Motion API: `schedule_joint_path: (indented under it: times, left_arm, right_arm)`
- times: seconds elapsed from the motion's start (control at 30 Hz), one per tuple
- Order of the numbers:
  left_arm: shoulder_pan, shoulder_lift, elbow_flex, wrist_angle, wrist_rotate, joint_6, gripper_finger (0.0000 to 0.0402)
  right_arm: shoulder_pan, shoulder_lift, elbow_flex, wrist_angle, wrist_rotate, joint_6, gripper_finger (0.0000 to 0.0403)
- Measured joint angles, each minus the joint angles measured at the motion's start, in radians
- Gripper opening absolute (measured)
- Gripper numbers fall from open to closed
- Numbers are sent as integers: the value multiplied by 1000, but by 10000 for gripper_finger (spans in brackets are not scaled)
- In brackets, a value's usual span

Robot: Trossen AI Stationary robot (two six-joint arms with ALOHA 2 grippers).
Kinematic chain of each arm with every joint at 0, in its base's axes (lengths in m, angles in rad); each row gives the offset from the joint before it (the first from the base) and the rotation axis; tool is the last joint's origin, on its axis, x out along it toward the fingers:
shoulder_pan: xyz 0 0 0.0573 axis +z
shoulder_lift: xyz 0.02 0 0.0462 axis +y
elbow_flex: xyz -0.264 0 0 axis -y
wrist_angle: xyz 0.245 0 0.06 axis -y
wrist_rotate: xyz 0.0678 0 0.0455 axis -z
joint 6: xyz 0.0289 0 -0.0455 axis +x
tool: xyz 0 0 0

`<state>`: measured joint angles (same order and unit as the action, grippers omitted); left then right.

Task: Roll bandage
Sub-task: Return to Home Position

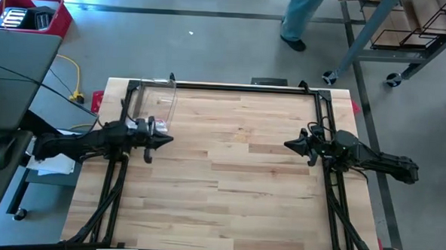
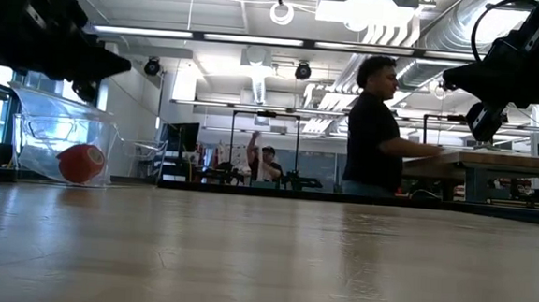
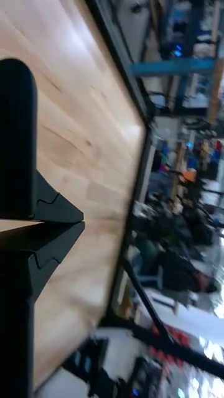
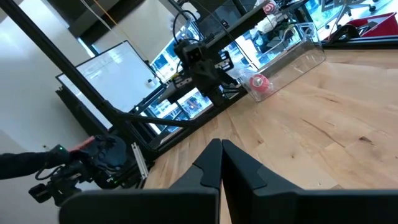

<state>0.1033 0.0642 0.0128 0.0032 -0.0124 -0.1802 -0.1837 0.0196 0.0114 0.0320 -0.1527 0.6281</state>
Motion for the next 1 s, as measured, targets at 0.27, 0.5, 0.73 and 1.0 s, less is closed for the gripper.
schedule_joint_path:
  times: [0.27,0.5,0.73,1.0]
  left_arm:
    - [-81,-61,-1,42,0,0,1]
    - [-183,-61,-1,43,0,0,1]
    - [-217,-51,-1,44,3,0,1]
    - [-217,-51,-1,38,3,0,1]
  right_arm:
    - [0,0,0,1,1,0,0]
    - [0,0,0,1,1,0,0]
    - [0,0,0,1,1,0,0]
    - [0,0,0,1,1,0,0]
